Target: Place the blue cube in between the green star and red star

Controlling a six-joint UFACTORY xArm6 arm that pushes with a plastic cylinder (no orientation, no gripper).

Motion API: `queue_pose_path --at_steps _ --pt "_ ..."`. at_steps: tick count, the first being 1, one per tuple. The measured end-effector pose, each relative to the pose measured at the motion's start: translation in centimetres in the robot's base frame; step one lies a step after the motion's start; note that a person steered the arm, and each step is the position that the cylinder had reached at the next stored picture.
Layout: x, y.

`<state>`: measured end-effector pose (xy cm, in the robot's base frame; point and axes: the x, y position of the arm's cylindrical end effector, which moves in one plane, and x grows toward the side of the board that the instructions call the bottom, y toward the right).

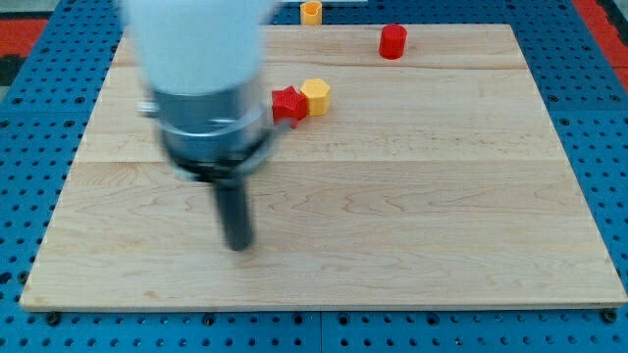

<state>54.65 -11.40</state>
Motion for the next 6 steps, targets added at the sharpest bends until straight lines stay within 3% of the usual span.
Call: queue_pose_path --at_steps 1,2,3,4,5,6 --pt "-4.6 -6.4" --pt "-7.8 -5.3" --pt "-12.7 1.8" --pt "-14.8 6.7" --pt "-14.4 7.5" --pt "-18.8 9.3"
